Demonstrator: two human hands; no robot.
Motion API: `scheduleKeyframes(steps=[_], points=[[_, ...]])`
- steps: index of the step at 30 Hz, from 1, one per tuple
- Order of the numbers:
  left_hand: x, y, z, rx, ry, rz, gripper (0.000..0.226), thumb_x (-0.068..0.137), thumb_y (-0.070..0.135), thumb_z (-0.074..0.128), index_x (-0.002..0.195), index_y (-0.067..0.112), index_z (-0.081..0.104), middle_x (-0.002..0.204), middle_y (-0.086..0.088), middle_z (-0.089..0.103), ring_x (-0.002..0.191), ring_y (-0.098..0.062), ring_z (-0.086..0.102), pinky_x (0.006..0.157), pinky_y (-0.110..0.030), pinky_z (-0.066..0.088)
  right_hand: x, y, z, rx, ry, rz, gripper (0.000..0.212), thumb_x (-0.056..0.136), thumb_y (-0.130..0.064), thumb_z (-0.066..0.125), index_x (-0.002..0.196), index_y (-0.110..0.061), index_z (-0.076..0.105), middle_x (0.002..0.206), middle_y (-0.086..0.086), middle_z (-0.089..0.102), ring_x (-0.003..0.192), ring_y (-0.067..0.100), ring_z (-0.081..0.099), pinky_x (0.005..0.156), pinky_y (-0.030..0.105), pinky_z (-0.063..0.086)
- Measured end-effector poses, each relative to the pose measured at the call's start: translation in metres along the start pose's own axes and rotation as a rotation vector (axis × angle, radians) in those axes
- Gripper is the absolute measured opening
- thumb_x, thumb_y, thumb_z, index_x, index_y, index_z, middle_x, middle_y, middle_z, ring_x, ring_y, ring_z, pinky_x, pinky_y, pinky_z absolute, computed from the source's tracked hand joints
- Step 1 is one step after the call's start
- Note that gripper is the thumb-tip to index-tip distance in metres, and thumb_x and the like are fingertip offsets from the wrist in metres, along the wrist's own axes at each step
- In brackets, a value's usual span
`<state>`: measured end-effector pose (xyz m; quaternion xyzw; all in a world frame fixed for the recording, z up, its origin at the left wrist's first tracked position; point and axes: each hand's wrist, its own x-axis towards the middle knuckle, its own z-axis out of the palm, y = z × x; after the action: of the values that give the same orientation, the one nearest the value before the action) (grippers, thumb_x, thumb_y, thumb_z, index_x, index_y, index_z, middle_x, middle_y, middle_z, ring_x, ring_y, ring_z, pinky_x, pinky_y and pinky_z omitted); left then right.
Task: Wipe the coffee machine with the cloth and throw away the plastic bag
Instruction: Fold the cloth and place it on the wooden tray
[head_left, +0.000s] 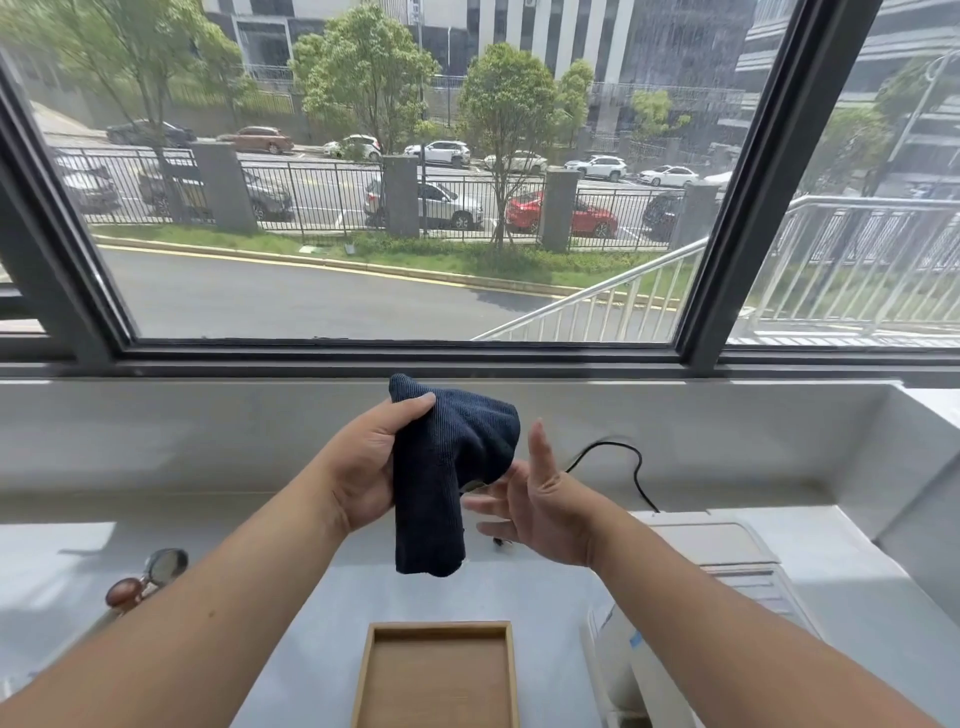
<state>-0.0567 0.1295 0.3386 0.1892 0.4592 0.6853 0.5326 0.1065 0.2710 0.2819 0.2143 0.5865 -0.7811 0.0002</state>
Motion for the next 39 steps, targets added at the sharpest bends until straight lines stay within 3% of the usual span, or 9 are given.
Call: scheduleKeyframes(steps=[3,7,12,17,22,28,31,37,39], points=[[0.0,-0.001,-0.002,0.008,-0.024,-0.017,0.049,0.099,0.029,0.063,0.139,0.001,0.059,0.13,-0.026,0.07,0.115,-0.041,0.071,0.085,-0.048,0.063,0.002,-0.008,0.01,0.104,-0.05,-0.119,0.077,0.081,-0.066,0.075,0.136,-0.015,0.063,0.126,0.009,0.064,0.112,0.025,0.062,0.105,0.046,0.048],[0.0,0.001,-0.01,0.059,0.006,-0.007,0.047,0.104,0.026,0.056,0.142,-0.002,0.057,0.132,-0.025,0.069,0.124,-0.041,0.066,0.09,-0.046,0.063,0.004,-0.022,0.012,0.147,0.0,-0.207,0.044,0.098,-0.02,0.068,0.138,-0.005,0.061,0.135,0.02,0.066,0.119,0.035,0.065,0.097,0.047,0.056],[-0.006,0.002,-0.029,0.307,0.012,-0.018,0.03,0.105,0.016,0.055,0.132,0.016,0.066,0.124,-0.006,0.074,0.103,-0.023,0.071,0.092,-0.04,0.057,0.007,-0.033,0.01,0.132,0.167,-0.187,0.036,0.103,-0.018,0.061,0.135,-0.003,0.062,0.133,0.023,0.068,0.12,0.038,0.067,0.102,0.051,0.055],[-0.009,0.002,-0.043,0.571,0.052,-0.071,0.038,0.103,0.007,0.057,0.132,0.032,0.061,0.118,-0.006,0.078,0.09,-0.023,0.072,0.084,-0.042,0.062,0.009,-0.037,0.008,0.056,0.2,-0.117,0.032,0.103,-0.015,0.054,0.134,-0.007,0.061,0.132,0.022,0.068,0.113,0.036,0.068,0.107,0.056,0.049],[-0.011,0.004,-0.05,0.581,0.057,-0.033,0.041,0.106,0.012,0.055,0.13,0.044,0.063,0.119,-0.006,0.077,0.084,-0.02,0.064,0.072,-0.035,0.057,0.01,-0.036,0.005,0.024,0.129,-0.131,0.037,0.102,0.002,0.047,0.131,-0.013,0.064,0.12,0.014,0.073,0.107,0.03,0.072,0.089,0.046,0.06],[-0.005,0.004,-0.048,0.336,0.087,0.059,0.022,0.104,0.001,0.053,0.121,-0.004,0.066,0.112,-0.018,0.073,0.095,-0.031,0.065,0.077,-0.037,0.059,0.013,-0.033,0.003,-0.026,0.102,-0.24,0.024,0.095,0.012,0.051,0.111,0.007,0.069,0.105,0.021,0.07,0.092,0.033,0.068,0.082,0.042,0.056],[-0.007,0.006,-0.045,0.48,0.122,0.091,0.025,0.103,0.006,0.05,0.103,0.009,0.075,0.092,-0.009,0.071,0.079,-0.021,0.061,0.07,-0.034,0.048,0.009,-0.039,0.002,-0.147,0.121,-0.202,0.052,0.087,0.021,0.033,0.081,-0.008,0.075,0.082,0.013,0.07,0.068,0.021,0.066,0.058,0.027,0.05],[-0.011,0.012,-0.047,0.539,0.087,0.069,0.029,0.086,0.039,0.056,0.095,0.023,0.078,0.099,0.0,0.074,0.077,-0.011,0.068,0.074,-0.035,0.048,0.006,-0.046,-0.001,-0.33,0.111,-0.161,0.038,0.078,-0.017,0.05,0.096,-0.017,0.084,0.1,-0.006,0.078,0.098,0.016,0.066,0.08,0.03,0.049],[-0.009,0.009,-0.048,0.701,0.129,0.113,0.011,0.087,0.027,0.067,0.093,0.029,0.077,0.097,-0.005,0.071,0.075,-0.013,0.065,0.072,-0.032,0.048,0.007,-0.046,-0.001,-0.425,0.155,-0.182,0.032,0.087,-0.018,0.053,0.098,-0.023,0.083,0.1,-0.01,0.078,0.097,0.012,0.066,0.082,0.028,0.049]])
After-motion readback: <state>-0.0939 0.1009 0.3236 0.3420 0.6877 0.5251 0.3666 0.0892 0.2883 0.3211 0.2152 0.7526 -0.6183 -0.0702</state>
